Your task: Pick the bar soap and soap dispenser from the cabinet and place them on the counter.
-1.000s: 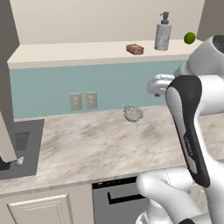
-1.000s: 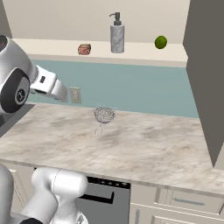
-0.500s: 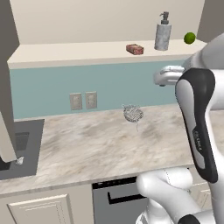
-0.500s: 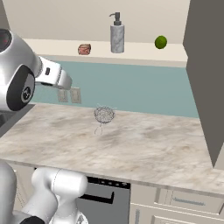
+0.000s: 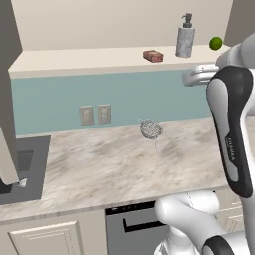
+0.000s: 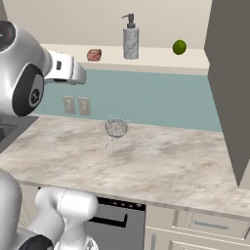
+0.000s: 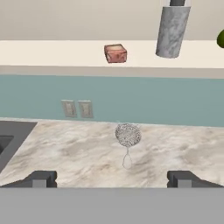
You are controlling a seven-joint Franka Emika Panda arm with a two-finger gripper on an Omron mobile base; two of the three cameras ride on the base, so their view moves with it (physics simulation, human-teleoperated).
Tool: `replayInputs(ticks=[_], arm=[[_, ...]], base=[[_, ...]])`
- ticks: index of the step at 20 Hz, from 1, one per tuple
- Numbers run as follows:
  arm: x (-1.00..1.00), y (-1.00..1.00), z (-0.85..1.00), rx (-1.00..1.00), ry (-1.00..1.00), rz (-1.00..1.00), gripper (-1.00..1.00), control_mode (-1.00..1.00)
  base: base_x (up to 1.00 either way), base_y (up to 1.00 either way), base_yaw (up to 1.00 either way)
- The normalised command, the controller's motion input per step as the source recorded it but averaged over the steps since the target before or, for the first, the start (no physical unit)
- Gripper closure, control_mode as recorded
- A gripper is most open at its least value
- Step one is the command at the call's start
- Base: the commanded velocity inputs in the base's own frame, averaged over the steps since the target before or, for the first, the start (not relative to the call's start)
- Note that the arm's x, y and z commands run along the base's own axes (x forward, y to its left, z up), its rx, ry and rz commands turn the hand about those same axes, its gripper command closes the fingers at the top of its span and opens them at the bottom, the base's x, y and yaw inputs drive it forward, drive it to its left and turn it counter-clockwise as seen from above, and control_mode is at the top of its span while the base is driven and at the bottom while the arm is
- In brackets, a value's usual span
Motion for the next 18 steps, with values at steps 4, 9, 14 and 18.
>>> replayInputs(ticks=[4,9,14,18], arm=[[0.27,-0.03,0.22,-0.1,-0.03,0.0,-1.0,-1.0],[0.32,-0.1,-0.06,0.0,-0.03,0.0,-1.0,-1.0],[0.45,0.0,-0.05,0.01,0.0,0.01,-1.0,-1.0],[0.5,0.02,0.0,0.0,0.0,-0.02,-1.0,-1.0]], base=[[0.0,0.0,0.0],[0.0,0.0,0.0],[0.0,0.0,0.0],[0.0,0.0,0.0]])
